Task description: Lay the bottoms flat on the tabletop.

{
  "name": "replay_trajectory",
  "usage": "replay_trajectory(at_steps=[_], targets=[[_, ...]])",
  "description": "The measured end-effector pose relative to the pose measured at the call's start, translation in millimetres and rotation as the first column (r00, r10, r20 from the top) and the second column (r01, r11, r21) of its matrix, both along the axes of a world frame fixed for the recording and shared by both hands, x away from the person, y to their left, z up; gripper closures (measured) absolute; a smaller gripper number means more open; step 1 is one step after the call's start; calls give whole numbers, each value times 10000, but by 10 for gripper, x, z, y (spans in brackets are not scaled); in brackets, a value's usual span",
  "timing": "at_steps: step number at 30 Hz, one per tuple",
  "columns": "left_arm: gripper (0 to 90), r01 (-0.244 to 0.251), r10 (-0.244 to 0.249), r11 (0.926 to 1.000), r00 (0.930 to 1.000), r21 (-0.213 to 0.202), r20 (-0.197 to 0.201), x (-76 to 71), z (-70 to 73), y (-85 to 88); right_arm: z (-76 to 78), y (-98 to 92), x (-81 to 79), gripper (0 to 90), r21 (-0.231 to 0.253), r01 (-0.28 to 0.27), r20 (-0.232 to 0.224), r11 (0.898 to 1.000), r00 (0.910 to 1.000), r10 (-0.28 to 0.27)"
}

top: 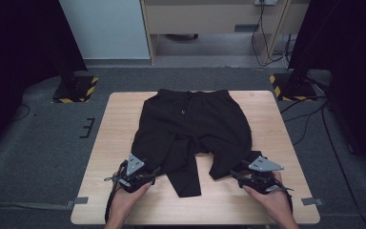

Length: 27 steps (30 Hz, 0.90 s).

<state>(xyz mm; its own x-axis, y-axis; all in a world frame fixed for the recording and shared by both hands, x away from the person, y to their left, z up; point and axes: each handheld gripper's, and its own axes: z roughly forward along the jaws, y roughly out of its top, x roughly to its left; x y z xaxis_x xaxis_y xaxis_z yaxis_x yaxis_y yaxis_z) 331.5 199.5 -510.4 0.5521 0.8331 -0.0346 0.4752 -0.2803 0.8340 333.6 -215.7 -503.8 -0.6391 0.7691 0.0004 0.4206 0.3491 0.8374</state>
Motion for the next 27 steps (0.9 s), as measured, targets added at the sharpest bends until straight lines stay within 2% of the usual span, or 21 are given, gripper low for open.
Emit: replay_trajectory(at_steps=[1, 2, 4, 7, 8, 10, 12, 14, 16, 18, 19, 21, 24, 27], targets=[[308, 103, -101, 9996, 9999, 274, -72, 23, -39, -27, -12, 42, 9, 335, -28, -24, 17, 10000, 10000, 24], [285, 171, -166, 9991, 9998, 378, -138, 39, -61, -42, -32, 115, 29, 307, -76, -99, -31, 9999, 9999, 99], [276, 216, -206, 9984, 9996, 517, -202, 80, -109, -80, -70, 240, 62, 296, -230, -279, -158, 9993, 9995, 275], [295, 247, -222, 9984, 9985, 507, -491, 155, -173, -128, -111, 352, 101, 308, -623, -525, -311, 9967, 9982, 506], [354, 313, -274, 9973, 9979, 669, -586, 169, -187, -144, -128, 392, 125, 339, -747, -663, -418, 9950, 9971, 633], [414, 433, -349, 9912, 9971, 1251, -684, 198, -213, -190, -156, 445, 152, 404, -1090, -776, -588, 9910, 9957, 715], [534, 519, -410, 9876, 9963, 1484, -758, 217, -202, -217, -191, 485, 177, 510, -1545, -954, -725, 9834, 9937, 850], [657, 547, -418, 9847, 9959, 1655, -806, 233, -186, -225, -218, 504, 202, 648, -1552, -1133, -885, 9814, 9910, 1004], [760, 534, -412, 9811, 9967, 1862, -693, 239, -185, -225, -255, 530, 217, 727, -1463, -1236, -928, 9815, 9895, 1108], [840, 533, -402, 9830, 9962, 1758, -775, 254, -178, -204, -245, 553, 232, 823, -1578, -1246, -947, 9796, 9893, 1106], [865, 552, -416, 9850, 9955, 1635, -856, 262, -175, -193, -233, 568, 244, 846, -1741, -1230, -975, 9770, 9894, 1072], [874, 626, -480, 9873, 9936, 1458, -1020, 266, -151, -171, -221, 589, 267, 864, -1736, -1323, -1080, 9759, 9875, 1147], [876, 628, -562, 9930, 9962, 1004, -671, 275, -9, -148, -112, 593, 308, 867, -1252, -1436, -1048, 9817, 9858, 1308], [876, 676, -662, 9950, 9976, 741, -213, 360, 238, -174, 113, 575, 396, 867, -916, -1381, -686, 9862, 9889, 1321]])
